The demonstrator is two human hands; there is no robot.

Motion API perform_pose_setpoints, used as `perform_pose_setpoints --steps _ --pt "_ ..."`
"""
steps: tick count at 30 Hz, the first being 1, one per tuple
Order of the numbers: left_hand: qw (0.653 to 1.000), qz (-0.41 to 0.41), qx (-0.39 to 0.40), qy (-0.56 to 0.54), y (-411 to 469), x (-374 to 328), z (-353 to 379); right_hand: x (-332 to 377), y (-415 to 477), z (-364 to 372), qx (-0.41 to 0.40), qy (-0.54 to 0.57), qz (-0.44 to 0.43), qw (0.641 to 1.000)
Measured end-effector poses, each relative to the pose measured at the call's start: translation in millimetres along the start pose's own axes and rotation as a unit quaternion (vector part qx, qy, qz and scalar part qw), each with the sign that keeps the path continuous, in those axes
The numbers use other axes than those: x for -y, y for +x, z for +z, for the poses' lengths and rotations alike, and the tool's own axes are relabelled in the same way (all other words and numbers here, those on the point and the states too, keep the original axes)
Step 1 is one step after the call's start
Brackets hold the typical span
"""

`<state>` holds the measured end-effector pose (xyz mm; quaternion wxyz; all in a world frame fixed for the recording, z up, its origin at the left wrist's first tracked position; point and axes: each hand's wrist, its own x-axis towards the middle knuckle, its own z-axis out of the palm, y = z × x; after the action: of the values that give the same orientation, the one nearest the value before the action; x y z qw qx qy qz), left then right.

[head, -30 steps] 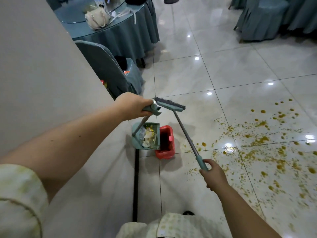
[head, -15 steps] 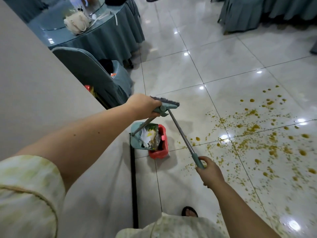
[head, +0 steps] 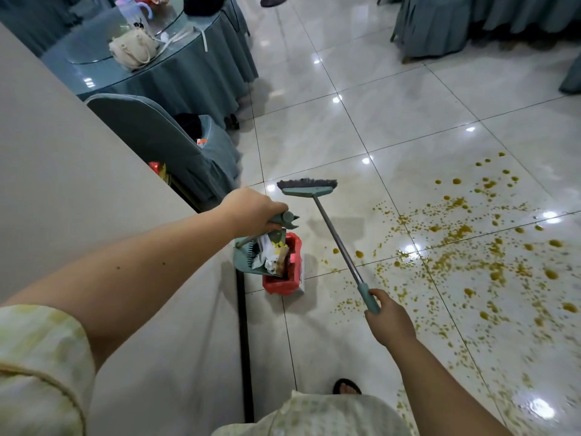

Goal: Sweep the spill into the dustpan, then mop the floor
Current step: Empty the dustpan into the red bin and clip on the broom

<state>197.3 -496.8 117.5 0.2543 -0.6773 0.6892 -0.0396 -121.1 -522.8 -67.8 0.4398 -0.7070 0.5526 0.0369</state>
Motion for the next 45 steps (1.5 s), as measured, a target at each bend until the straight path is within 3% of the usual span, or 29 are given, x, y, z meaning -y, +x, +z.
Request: perform_pose_setpoints --steps 14,18,37,39,42,45 --pt "0.994 0.062 0.024 0.089 -42 -8 -4 -8 -2 3 -0.007 0.022 -0.008 1.0" --pt "0.988 0.106 0.068 0.091 -67 -27 19 -9 -4 4 -0.005 0.02 -0.016 1.0" --pt "0.974 0.126 0.095 0.161 -121 -47 22 2 -21 6 0.012 0.002 -0.05 0.999" --pt "0.985 0.081 0.064 0.138 -123 -35 22 5 -21 5 0.016 0.006 -0.05 0.999" --pt "0.998 -0.002 -0.052 0.036 -127 -8 21 12 -19 3 0.018 0.015 -0.047 0.999" --pt "0.99 -0.111 -0.078 -0.035 -124 14 26 20 -14 -4 0.02 0.018 -0.042 0.999"
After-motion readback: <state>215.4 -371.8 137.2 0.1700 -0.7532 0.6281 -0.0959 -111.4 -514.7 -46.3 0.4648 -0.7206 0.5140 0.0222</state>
